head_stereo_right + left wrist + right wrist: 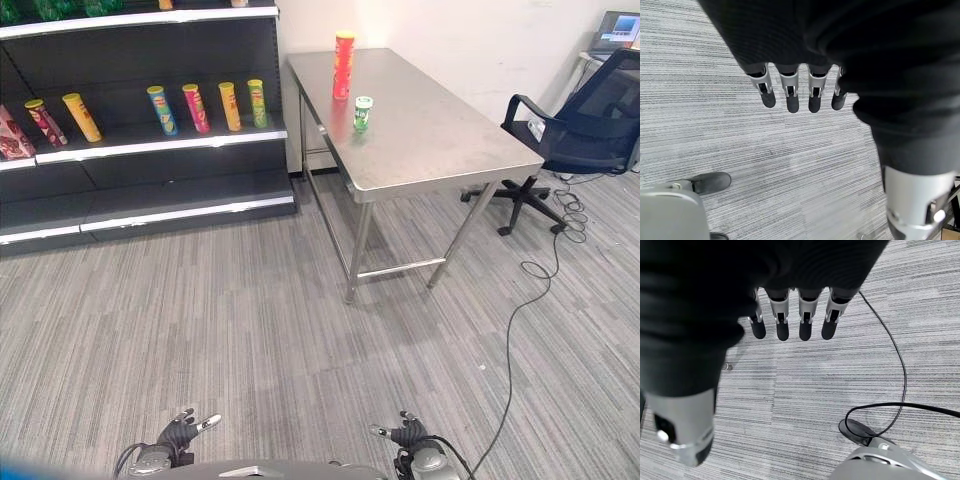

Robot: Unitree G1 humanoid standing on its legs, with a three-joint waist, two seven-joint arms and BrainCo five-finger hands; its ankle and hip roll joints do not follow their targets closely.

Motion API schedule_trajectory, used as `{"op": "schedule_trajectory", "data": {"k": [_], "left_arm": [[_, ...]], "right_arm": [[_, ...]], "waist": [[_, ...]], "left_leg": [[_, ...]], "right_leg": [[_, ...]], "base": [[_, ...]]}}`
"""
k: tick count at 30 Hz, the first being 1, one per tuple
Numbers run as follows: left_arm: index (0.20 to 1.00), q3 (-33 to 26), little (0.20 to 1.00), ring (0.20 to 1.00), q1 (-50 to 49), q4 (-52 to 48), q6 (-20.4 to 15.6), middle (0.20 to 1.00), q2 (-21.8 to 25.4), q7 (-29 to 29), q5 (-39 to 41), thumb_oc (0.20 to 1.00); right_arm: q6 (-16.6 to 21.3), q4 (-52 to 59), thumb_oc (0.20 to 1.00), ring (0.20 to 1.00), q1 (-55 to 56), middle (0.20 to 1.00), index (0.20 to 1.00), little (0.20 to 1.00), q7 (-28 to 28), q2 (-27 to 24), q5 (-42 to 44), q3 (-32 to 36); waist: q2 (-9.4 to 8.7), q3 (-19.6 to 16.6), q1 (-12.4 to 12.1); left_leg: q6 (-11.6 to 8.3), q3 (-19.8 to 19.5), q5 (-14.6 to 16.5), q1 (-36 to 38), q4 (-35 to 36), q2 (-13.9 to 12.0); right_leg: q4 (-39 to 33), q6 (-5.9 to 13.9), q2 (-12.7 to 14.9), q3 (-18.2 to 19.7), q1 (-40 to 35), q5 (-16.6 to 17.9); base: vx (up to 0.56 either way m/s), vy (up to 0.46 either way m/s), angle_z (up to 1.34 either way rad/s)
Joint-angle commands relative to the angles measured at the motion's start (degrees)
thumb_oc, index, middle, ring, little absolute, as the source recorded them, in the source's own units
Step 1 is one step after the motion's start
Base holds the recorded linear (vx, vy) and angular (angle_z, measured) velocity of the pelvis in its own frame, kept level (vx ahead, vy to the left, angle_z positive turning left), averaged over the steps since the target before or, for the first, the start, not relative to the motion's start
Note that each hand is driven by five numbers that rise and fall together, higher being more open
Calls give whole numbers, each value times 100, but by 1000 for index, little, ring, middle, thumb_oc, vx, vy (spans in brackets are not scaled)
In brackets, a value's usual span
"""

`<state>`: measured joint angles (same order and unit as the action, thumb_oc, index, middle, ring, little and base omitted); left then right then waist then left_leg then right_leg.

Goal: Put the goods on the table back onto the shelves and tidy them up.

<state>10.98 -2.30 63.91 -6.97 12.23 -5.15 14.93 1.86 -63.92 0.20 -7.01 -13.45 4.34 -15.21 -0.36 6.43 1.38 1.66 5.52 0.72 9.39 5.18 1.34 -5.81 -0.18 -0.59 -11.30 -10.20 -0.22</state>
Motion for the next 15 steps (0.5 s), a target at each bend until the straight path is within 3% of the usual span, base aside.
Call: {"op": "schedule_trajectory", "data": {"k": [1,15], "left_arm": [[1000,358,1000,1000,431,321,-81,1000,38,63,-636,1000],[1000,552,1000,1000,475,374,-61,1000,54,72,-1045,1000]], "right_arm": [[118,-144,1000,1000,-369,1000,1000,1000,-23,-105,-128,-304],[113,-253,1000,1000,-426,1000,1000,1000,40,-92,-213,-393]], "waist": [[-125,-37,14],[-138,-55,24]], "left_leg": [[-507,-51,121,-20,-18,-362],[-505,-20,140,-12,-18,-366]], "right_leg": [[81,699,617,61,-13,-163],[81,704,610,104,2,-160]], "base": [[0,0,0],[0,0,0]]}}
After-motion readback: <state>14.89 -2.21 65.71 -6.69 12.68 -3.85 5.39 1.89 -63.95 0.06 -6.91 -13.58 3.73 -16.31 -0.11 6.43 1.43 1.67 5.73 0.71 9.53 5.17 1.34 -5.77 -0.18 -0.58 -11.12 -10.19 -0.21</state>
